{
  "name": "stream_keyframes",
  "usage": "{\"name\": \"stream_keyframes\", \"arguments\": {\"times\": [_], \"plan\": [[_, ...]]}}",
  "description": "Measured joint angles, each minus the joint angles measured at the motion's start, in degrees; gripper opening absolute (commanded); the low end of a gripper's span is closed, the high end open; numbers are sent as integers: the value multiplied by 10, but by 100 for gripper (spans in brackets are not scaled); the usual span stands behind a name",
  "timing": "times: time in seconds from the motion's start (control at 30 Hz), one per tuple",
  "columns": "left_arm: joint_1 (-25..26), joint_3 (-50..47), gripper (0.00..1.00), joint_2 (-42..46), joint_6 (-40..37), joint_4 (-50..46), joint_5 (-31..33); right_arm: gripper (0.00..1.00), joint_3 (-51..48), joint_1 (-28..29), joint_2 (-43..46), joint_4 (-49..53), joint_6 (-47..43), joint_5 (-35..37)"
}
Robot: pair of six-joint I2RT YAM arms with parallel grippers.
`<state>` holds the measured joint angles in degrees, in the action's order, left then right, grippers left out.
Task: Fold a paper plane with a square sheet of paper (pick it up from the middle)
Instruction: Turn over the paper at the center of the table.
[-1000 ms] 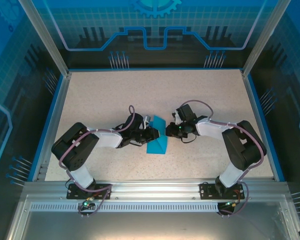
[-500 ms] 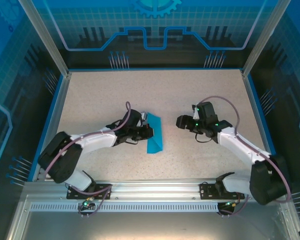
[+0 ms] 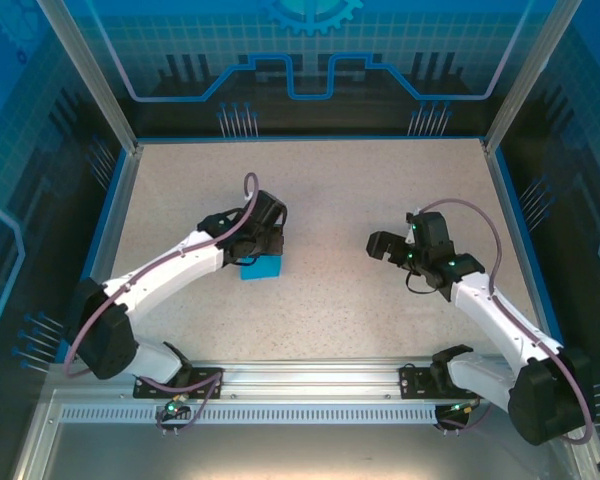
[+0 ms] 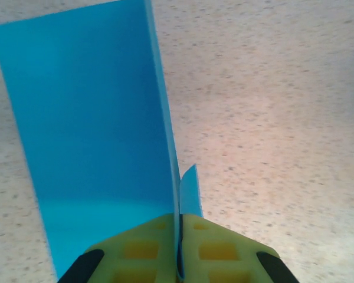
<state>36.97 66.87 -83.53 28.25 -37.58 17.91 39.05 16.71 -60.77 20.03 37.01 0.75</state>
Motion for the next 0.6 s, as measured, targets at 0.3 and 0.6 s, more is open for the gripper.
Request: {"name": "stream_keyframes", "arguments": {"times": [0.3, 0.6], "plan": [[45, 100, 10, -167, -1, -71, 122, 99, -12, -3, 29, 1, 2, 10], [88, 172, 17, -291, 21, -86, 135, 99, -12, -14, 20, 17, 18, 3]]}}
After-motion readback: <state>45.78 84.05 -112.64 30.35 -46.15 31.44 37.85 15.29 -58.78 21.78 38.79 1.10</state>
